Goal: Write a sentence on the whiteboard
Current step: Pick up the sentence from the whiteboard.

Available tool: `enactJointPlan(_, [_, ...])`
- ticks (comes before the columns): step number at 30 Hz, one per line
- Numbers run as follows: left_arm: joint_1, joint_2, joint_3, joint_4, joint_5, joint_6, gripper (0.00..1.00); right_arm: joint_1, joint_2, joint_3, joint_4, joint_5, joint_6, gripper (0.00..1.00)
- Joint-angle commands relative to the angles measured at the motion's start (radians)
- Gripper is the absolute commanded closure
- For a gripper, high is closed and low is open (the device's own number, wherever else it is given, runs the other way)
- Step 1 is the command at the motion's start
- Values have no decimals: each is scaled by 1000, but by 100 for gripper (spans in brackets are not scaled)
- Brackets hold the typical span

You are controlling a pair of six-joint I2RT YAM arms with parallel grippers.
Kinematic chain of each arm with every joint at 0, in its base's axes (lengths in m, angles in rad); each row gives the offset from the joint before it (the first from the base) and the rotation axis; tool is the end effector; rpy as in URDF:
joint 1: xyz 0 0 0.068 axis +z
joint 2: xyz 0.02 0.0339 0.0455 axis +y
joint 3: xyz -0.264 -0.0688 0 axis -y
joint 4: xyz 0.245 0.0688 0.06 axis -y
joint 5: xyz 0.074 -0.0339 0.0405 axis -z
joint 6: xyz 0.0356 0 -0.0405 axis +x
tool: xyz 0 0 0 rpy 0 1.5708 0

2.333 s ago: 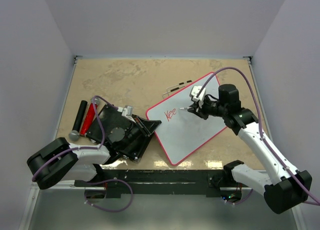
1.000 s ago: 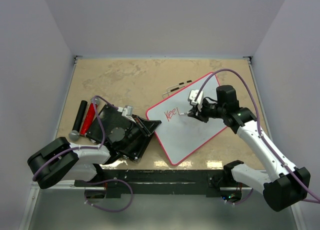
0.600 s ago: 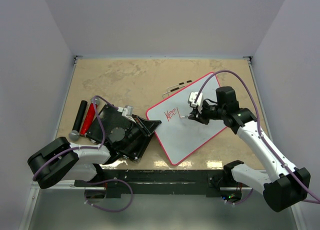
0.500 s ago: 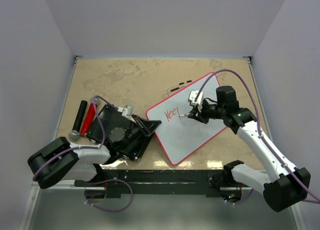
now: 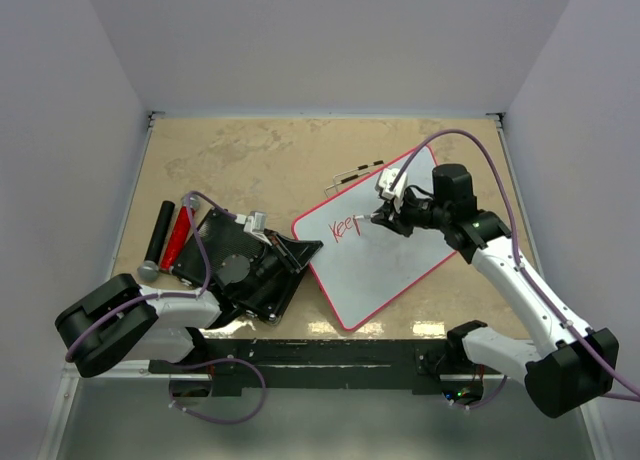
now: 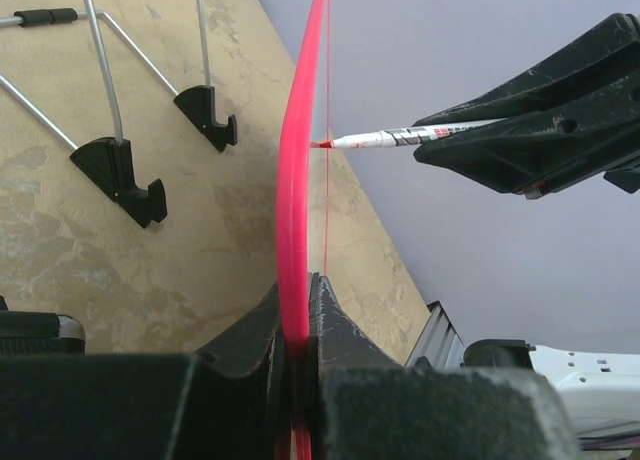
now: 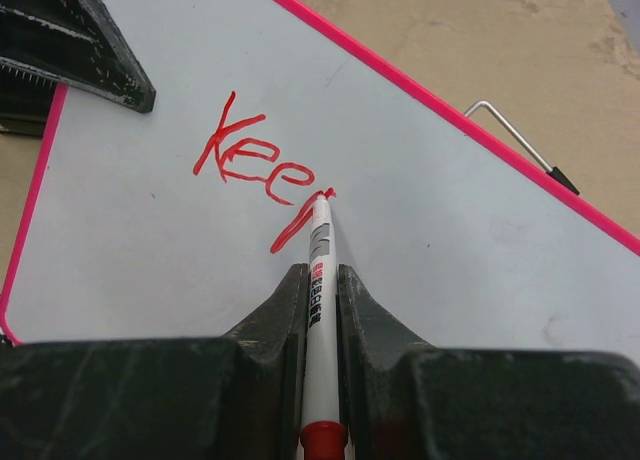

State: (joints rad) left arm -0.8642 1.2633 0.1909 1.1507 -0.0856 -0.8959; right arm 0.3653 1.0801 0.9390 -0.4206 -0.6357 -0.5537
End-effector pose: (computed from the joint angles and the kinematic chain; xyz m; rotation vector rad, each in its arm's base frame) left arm 0.1445 -0.1646 0.1872 -0.1024 1.6463 -1.3286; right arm 0.2105 0.1031 0.3166 -1.2285 1.6527 0.5584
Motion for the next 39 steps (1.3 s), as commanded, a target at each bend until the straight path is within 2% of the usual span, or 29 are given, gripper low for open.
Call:
enactJointPlan(1, [-2,-2,18,86,27,84,100,-3,4,31,80,83,38,100])
enactJointPlan(8, [-4,-1,19,84,26,86,100,-15,-14,15,85,122,49,100])
enactJointPlan(13, [-2,-4,19,84,27,86,100,-17,-26,3,23,100,6,100])
enactJointPlan(24, [1,-2,21,86,30,86,100,-17,-26,3,-83,-5,-92,100])
enactJointPlan(31, [1,-2,19,84,32,86,100,-16,-11,29,-72,-102,-57,100])
enactJointPlan(39, [2,-7,9,84,35,87,100,-57,-66,100,-93,-140,-46,100])
